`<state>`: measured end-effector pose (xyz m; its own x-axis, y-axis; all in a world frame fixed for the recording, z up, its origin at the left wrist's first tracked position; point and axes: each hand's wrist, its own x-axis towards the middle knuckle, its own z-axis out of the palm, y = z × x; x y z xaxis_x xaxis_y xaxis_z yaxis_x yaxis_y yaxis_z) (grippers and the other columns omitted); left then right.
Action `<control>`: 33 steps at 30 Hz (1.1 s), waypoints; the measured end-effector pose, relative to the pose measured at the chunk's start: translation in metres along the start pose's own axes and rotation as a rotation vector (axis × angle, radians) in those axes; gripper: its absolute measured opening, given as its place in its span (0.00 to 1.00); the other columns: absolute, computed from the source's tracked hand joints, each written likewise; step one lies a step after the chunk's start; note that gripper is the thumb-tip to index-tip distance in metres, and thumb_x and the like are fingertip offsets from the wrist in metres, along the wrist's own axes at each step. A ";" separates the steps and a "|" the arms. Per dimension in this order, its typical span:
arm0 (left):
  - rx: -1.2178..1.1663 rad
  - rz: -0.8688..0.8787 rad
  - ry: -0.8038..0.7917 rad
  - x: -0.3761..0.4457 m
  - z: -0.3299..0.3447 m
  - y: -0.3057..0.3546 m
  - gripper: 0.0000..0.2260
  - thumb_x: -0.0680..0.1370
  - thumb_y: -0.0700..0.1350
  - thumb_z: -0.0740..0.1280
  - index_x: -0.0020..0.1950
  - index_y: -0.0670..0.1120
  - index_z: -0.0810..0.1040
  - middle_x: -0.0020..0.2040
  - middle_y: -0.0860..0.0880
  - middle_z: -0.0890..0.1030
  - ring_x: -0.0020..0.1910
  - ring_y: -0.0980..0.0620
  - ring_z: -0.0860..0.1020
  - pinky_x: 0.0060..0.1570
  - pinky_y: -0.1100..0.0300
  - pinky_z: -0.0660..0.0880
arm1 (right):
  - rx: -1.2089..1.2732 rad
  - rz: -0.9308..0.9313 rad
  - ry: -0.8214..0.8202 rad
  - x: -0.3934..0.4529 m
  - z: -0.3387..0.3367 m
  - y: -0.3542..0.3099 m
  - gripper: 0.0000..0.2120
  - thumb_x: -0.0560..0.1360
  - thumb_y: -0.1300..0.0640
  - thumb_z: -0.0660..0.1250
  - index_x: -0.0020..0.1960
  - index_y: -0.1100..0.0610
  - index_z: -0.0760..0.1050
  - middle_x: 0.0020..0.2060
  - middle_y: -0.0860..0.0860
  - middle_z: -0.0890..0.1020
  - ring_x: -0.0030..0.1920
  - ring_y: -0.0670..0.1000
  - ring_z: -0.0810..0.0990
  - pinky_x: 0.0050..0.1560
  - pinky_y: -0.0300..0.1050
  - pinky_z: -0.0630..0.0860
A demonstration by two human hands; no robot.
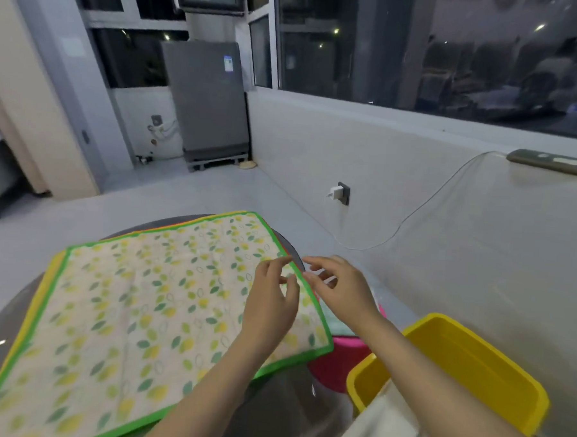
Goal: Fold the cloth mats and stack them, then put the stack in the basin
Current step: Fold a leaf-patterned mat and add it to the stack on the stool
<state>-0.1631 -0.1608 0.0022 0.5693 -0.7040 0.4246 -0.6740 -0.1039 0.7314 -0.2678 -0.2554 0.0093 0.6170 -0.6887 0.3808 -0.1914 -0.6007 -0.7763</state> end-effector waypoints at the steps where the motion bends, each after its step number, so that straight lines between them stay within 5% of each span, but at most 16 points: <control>1: 0.029 -0.003 -0.004 -0.010 -0.013 -0.006 0.14 0.80 0.45 0.60 0.65 0.51 0.72 0.60 0.54 0.70 0.48 0.62 0.74 0.44 0.71 0.68 | -0.002 -0.017 -0.041 -0.007 0.011 -0.006 0.12 0.74 0.53 0.69 0.57 0.46 0.79 0.46 0.45 0.78 0.43 0.43 0.79 0.46 0.35 0.75; 12: 0.329 -0.093 -0.136 -0.108 -0.101 -0.090 0.10 0.77 0.51 0.63 0.53 0.49 0.81 0.49 0.55 0.74 0.51 0.55 0.76 0.53 0.60 0.71 | -0.212 -0.154 -0.395 -0.070 0.094 -0.018 0.12 0.74 0.46 0.66 0.57 0.46 0.79 0.45 0.39 0.77 0.47 0.40 0.73 0.49 0.35 0.68; 19: 0.312 -0.042 -0.230 -0.122 -0.118 -0.103 0.11 0.74 0.49 0.71 0.56 0.53 0.82 0.59 0.56 0.77 0.61 0.59 0.72 0.62 0.68 0.62 | -0.232 -0.217 -0.460 -0.077 0.094 -0.008 0.12 0.71 0.45 0.70 0.54 0.44 0.81 0.53 0.40 0.78 0.55 0.38 0.68 0.58 0.28 0.59; 23: 0.254 -0.107 -0.209 -0.117 -0.123 -0.103 0.09 0.74 0.46 0.72 0.53 0.50 0.84 0.57 0.59 0.79 0.57 0.66 0.71 0.57 0.76 0.61 | -0.187 -0.157 -0.448 -0.074 0.095 -0.010 0.08 0.71 0.49 0.71 0.50 0.45 0.83 0.50 0.39 0.79 0.55 0.40 0.69 0.56 0.26 0.61; 29: 0.414 -0.219 -0.249 -0.108 -0.148 -0.097 0.08 0.77 0.48 0.67 0.51 0.48 0.84 0.52 0.54 0.82 0.51 0.56 0.78 0.52 0.63 0.72 | -0.256 -0.075 -0.440 -0.062 0.092 -0.026 0.08 0.76 0.50 0.66 0.49 0.50 0.83 0.46 0.42 0.83 0.49 0.42 0.75 0.50 0.37 0.71; 33: 0.533 -0.288 -0.267 -0.097 -0.175 -0.088 0.09 0.77 0.55 0.64 0.45 0.53 0.82 0.42 0.55 0.83 0.42 0.56 0.78 0.38 0.63 0.71 | -0.310 -0.102 -0.338 -0.057 0.095 -0.041 0.07 0.77 0.50 0.64 0.47 0.49 0.81 0.38 0.45 0.84 0.37 0.41 0.77 0.39 0.37 0.70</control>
<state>-0.0768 0.0394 -0.0103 0.6713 -0.7392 0.0544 -0.6922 -0.5990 0.4027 -0.2232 -0.1530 -0.0285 0.8488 -0.4797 0.2225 -0.3038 -0.7867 -0.5374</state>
